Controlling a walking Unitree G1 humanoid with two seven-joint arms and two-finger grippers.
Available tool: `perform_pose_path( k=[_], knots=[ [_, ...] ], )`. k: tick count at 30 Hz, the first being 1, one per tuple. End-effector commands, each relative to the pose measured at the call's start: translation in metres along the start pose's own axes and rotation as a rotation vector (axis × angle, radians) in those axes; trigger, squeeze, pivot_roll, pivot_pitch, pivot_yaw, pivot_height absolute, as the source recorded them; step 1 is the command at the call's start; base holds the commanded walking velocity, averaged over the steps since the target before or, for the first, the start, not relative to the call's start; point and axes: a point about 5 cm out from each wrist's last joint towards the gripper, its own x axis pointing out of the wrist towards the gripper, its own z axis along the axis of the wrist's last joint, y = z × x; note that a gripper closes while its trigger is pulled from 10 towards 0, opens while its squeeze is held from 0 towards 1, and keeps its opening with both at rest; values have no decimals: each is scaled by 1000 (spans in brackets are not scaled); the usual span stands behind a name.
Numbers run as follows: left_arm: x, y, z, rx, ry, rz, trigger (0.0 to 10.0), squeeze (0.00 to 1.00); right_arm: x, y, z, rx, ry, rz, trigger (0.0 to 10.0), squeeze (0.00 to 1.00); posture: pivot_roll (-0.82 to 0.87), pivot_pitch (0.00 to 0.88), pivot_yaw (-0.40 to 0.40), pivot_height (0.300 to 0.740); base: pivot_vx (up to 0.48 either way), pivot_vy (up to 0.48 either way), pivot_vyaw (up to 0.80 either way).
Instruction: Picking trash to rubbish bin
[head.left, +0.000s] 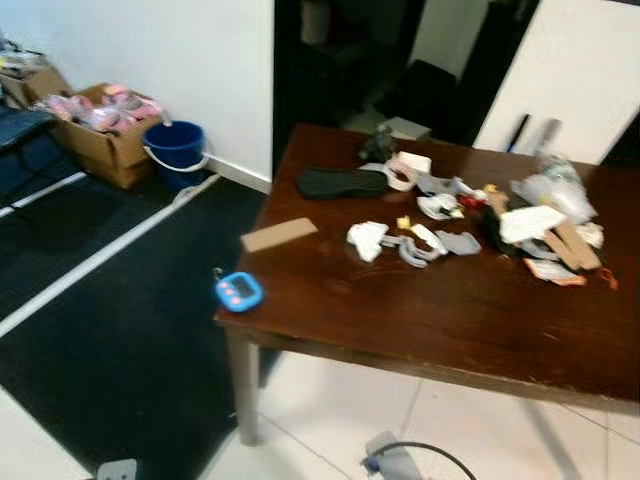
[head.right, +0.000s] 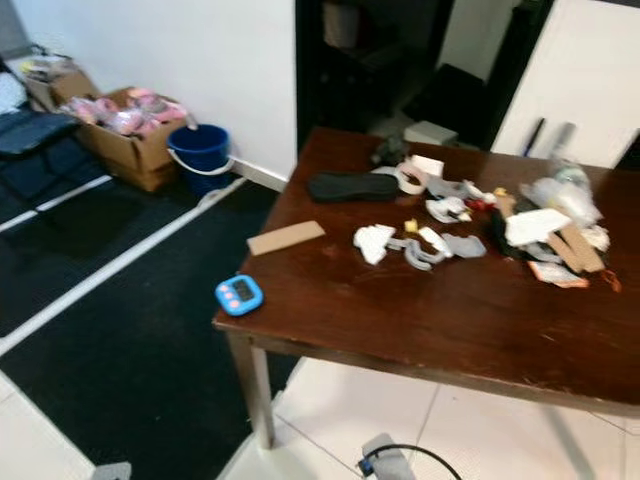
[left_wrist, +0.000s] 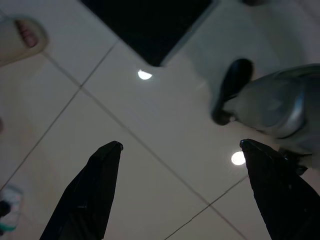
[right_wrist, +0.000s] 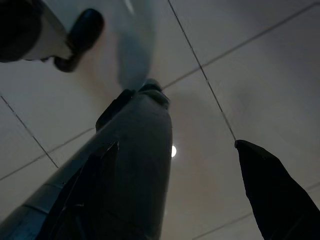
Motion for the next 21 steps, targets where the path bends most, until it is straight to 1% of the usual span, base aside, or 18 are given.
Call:
perform_pose_path(
  k=[1,8,18,21],
  knots=[
    [-2,2,-9,-7,32,5,10000,0,-2,-3,-11,15,38,-12,10000,0,173,65,-35,740,0,-371,0],
    [-2,1,-10,-11,31,0,10000,0,-2,-5,-11,11,46,-31,10000,0,175,65,-39,740,0,-372,0],
    [-2,0,-12,-13,34,-2,10000,0,-2,-7,-5,16,22,-33,10000,0,177,70,-44,740,0,-359,0],
    [-2,0,-13,-11,36,0,10000,0,-2,-7,-4,25,13,-22,10000,0,176,70,-44,740,0,-170,0]
  ],
)
